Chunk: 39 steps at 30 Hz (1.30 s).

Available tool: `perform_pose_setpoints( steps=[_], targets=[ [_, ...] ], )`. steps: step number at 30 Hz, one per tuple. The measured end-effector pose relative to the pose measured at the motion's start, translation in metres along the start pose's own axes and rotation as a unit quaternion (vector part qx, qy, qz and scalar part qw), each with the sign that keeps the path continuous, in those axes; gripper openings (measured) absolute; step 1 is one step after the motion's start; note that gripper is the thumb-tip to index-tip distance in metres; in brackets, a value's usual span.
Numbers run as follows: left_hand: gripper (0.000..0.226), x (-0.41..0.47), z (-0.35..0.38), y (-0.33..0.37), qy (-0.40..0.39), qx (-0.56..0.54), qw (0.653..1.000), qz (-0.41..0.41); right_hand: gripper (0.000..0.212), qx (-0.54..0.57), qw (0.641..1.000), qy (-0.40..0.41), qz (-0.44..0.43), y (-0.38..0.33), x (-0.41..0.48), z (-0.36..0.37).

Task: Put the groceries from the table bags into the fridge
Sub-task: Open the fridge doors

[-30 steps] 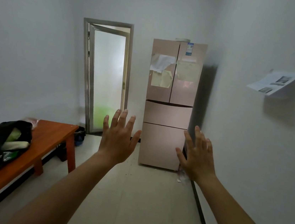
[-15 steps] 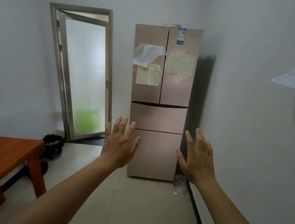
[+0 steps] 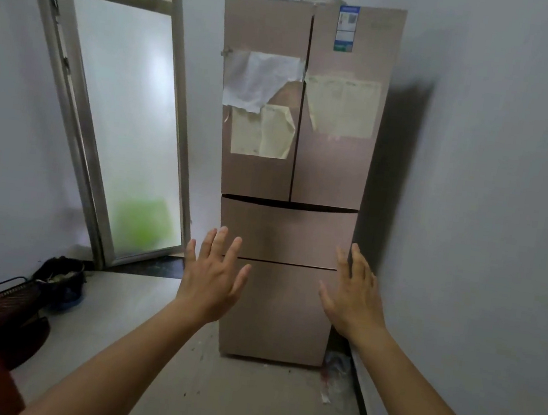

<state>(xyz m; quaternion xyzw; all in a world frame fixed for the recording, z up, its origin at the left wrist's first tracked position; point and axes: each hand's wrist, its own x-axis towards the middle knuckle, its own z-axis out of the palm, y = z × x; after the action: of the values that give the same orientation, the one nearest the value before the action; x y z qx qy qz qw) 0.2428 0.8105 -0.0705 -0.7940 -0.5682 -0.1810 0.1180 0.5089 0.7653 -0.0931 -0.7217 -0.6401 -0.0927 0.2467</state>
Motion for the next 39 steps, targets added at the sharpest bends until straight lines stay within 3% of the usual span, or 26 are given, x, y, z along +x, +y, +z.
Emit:
perform_pose_setpoints(
  steps=[11, 15, 18, 21, 24, 29, 33, 36, 39],
  targets=[
    [0.085, 0.244, 0.150, -0.049, -0.026, -0.037, 0.999, 0.019, 0.078, -0.024, 0.998, -0.051, 0.018, 0.018, 0.228, 0.150],
    [0.073, 0.345, 0.180, -0.056, -0.040, -0.046, 0.998, 0.033, 0.076, -0.019, 0.997, -0.045, 0.052, 0.031, 0.307, 0.177],
    [0.066, 0.395, 0.212, -0.052, -0.065, -0.057, 0.995, 0.039, 0.076, 0.039, 0.994, -0.062, 0.083, 0.044, 0.348, 0.201],
    [0.067, 0.436, 0.256, -0.048, -0.098, -0.045, 0.993, 0.044, 0.077, 0.184, 0.971, -0.081, 0.131, 0.060, 0.391, 0.238],
    [0.067, 0.469, 0.299, -0.043, -0.135, -0.024, 0.990, 0.034, 0.077, 0.360, 0.896, -0.112, 0.235, 0.071, 0.438, 0.278],
    [0.066, 0.517, 0.357, -0.034, -0.195, -0.008, 0.981, 0.012, 0.073, 0.571, 0.715, -0.144, 0.377, 0.090, 0.503, 0.340],
    [0.066, 0.544, 0.386, -0.025, -0.236, 0.020, 0.972, 0.004, 0.077, 0.686, 0.572, -0.099, 0.439, 0.092, 0.541, 0.363],
    [0.075, 0.548, 0.405, -0.022, -0.241, 0.035, 0.970, -0.004, 0.080, 0.713, 0.507, -0.044, 0.483, 0.091, 0.558, 0.377],
    [0.069, 0.548, 0.418, -0.023, -0.205, 0.032, 0.978, -0.001, 0.083, 0.717, 0.472, -0.003, 0.513, 0.088, 0.561, 0.386]
  ],
)
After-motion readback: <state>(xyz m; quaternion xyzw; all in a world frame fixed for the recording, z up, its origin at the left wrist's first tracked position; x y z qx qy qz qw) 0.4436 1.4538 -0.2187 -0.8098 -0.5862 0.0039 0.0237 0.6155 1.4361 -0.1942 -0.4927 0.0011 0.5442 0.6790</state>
